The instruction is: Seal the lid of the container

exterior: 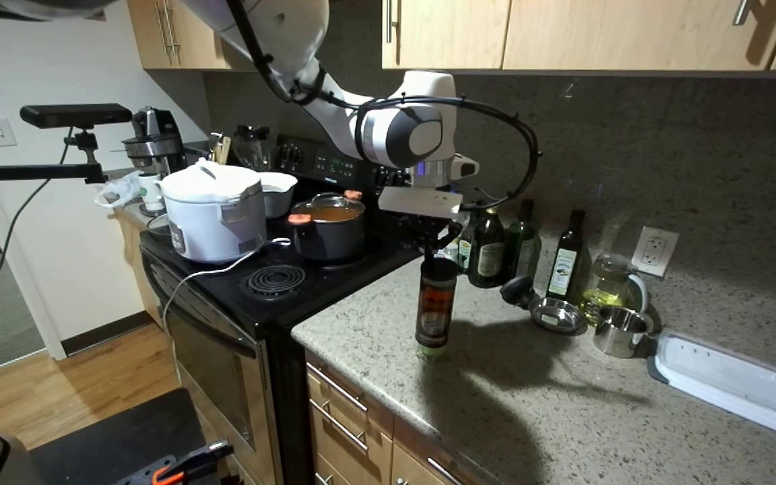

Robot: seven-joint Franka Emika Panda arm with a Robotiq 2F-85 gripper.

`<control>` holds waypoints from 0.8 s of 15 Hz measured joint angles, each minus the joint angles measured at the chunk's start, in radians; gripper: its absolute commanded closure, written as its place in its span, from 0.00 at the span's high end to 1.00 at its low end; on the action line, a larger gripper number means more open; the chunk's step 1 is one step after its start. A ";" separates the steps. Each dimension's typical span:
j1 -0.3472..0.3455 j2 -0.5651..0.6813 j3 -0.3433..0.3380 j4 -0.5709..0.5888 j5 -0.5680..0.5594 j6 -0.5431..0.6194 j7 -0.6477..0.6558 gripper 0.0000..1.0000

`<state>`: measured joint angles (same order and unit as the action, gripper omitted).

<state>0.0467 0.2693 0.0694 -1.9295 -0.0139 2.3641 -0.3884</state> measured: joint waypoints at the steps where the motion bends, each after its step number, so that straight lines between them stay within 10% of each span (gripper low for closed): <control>1: -0.001 0.000 0.000 0.000 0.000 -0.002 0.000 0.00; 12: -0.012 0.001 0.000 0.003 -0.001 -0.038 0.000 0.00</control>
<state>0.0345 0.2705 0.0693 -1.9269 -0.0147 2.3264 -0.3880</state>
